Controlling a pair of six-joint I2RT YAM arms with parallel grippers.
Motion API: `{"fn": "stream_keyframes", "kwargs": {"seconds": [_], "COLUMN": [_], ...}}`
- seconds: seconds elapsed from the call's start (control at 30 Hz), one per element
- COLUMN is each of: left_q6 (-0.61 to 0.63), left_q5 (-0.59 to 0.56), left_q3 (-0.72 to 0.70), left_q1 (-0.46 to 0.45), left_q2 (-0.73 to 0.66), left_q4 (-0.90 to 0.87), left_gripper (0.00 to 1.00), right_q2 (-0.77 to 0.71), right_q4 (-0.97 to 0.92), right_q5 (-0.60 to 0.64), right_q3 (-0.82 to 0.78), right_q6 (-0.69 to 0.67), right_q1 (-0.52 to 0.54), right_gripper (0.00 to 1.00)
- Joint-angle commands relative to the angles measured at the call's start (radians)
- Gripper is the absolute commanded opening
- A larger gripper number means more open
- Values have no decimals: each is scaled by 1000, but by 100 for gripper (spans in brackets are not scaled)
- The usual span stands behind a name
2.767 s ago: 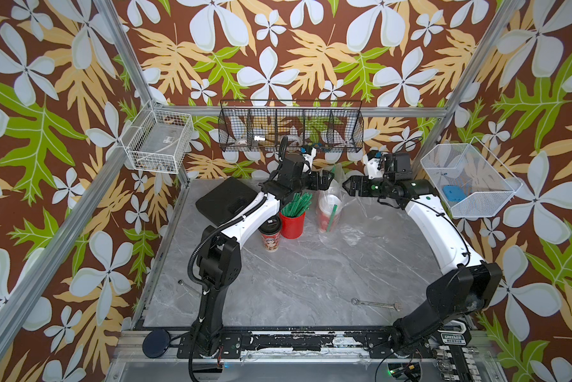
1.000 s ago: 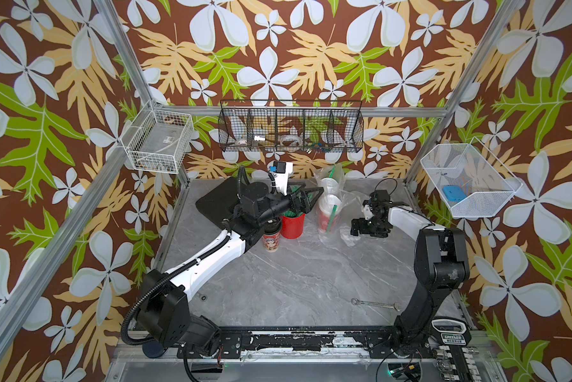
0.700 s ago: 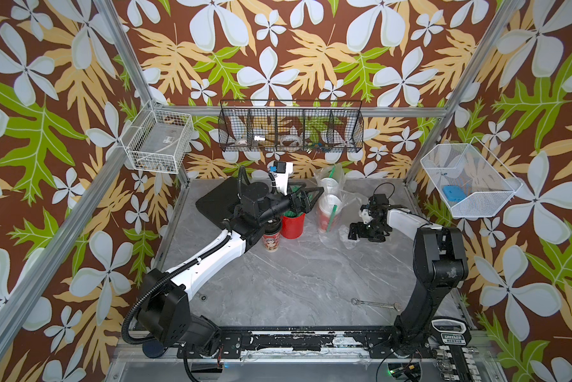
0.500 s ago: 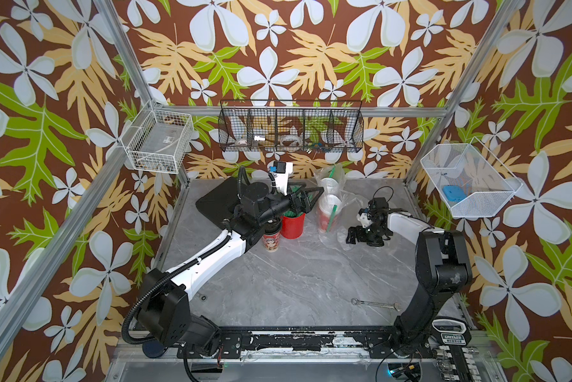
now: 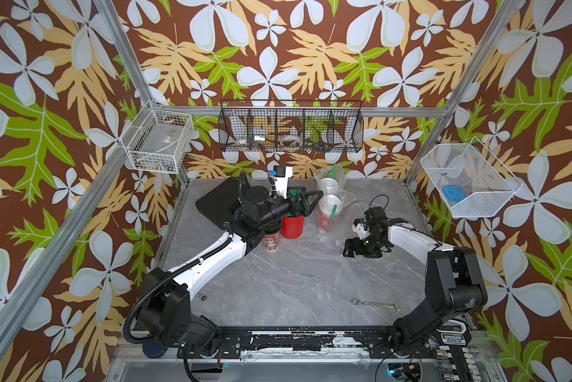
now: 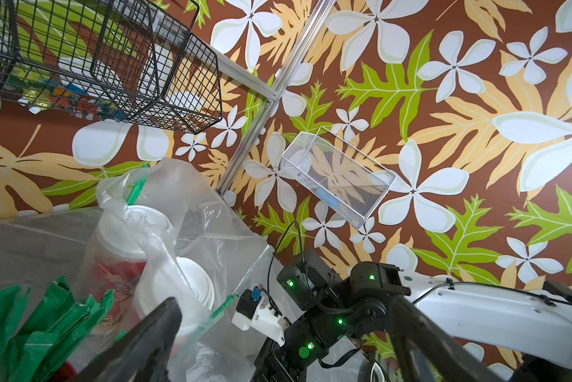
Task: Pack milk tea into plastic carrier bags
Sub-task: Adjust the plastic carrier bag at the center of the board.
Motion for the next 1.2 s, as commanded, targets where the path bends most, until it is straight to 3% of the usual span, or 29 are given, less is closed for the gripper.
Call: {"fn": "stream_keyframes", "kwargs": {"seconds": [0.0,0.33,0.5,0.67,1.03,1.17], "left_q6": [-4,-6,-6,-5,28,45], "left_q5": [12,2,1,-5,-43,-66], "left_q3": [-2,-33,-40,-61,-94,-105], "left_q1": [3,2,3,3,3,3], "left_q2": [-9,-31,-39,-59,-119,-140], "left_q4": [52,57,57,59,16,-3], "left_gripper": [99,99,99,99,99,99], "right_q2": [0,21,10,18,135,188], "right_q4": [2,-9,-5,20,62,43], "right_q5": [-25,-103,-164,-210,-280,-305], "right_q3": [-12,-37,-28,-24,14,58], "right_q6": [16,20,38,44,27,2], "right_q1": [9,213,287,342,420,456], "right_gripper": [89,79,65,54,41,28]}}
